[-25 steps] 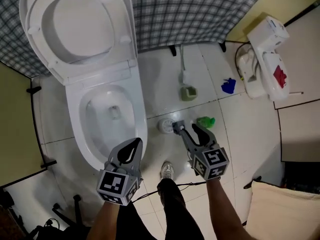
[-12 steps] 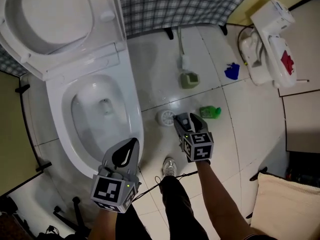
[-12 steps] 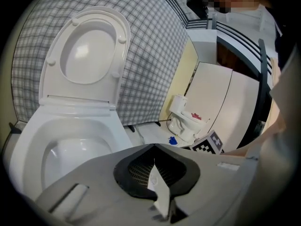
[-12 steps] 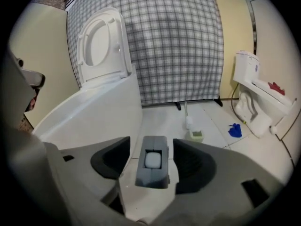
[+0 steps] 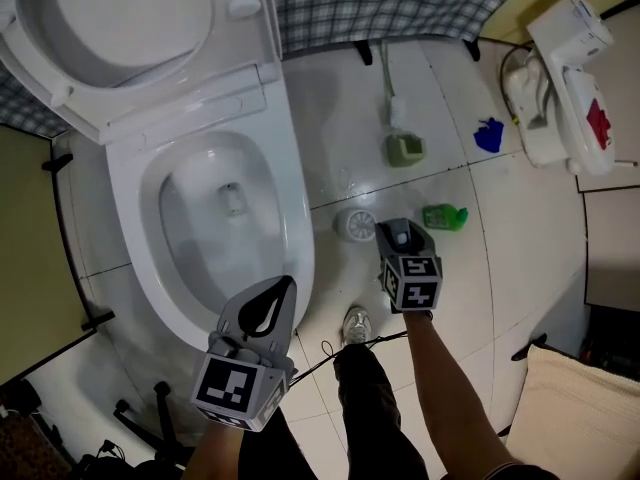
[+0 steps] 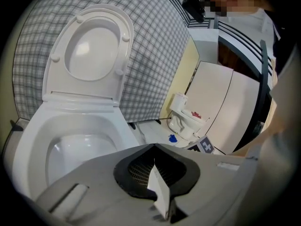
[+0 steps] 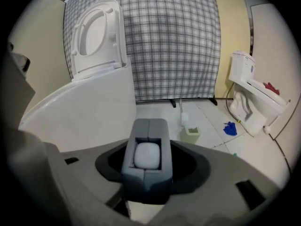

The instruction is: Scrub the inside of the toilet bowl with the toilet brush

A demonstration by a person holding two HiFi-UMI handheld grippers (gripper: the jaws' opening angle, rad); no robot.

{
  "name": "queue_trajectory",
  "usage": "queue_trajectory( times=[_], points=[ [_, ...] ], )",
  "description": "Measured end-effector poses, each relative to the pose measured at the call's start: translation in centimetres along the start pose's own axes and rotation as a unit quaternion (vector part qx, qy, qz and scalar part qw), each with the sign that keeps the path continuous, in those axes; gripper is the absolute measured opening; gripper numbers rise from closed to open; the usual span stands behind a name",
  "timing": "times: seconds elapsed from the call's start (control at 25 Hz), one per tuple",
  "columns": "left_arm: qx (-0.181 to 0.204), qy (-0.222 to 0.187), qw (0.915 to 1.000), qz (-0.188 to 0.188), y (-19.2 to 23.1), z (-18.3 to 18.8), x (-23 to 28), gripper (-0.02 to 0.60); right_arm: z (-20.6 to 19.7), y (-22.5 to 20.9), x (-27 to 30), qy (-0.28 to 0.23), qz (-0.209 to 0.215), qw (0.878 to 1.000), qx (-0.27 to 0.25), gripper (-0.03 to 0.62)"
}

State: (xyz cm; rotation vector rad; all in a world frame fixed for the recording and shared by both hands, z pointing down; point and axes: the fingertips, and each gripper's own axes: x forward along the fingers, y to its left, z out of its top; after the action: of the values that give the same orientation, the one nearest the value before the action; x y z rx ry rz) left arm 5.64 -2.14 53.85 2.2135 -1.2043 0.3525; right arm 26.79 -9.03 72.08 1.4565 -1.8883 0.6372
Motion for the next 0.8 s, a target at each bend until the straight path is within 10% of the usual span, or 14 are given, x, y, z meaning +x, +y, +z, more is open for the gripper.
queue_trajectory(
  times=[0.4, 0.8],
  points=[
    [0.000, -0.033, 0.9993, 0.017, 0.2, 6.0, -5.7, -0.008, 11.5, 1.8, -16.6, -0.099, 0.022, 0.995, -0.021, 0.224],
    [-0.006, -0.080, 0.9953, 0.054, 3.8, 11.9, -12.1, -0.008, 29.0, 11.1, -30.1, -0.292, 0.088, 0.950, -0.071, 0.222]
  ],
)
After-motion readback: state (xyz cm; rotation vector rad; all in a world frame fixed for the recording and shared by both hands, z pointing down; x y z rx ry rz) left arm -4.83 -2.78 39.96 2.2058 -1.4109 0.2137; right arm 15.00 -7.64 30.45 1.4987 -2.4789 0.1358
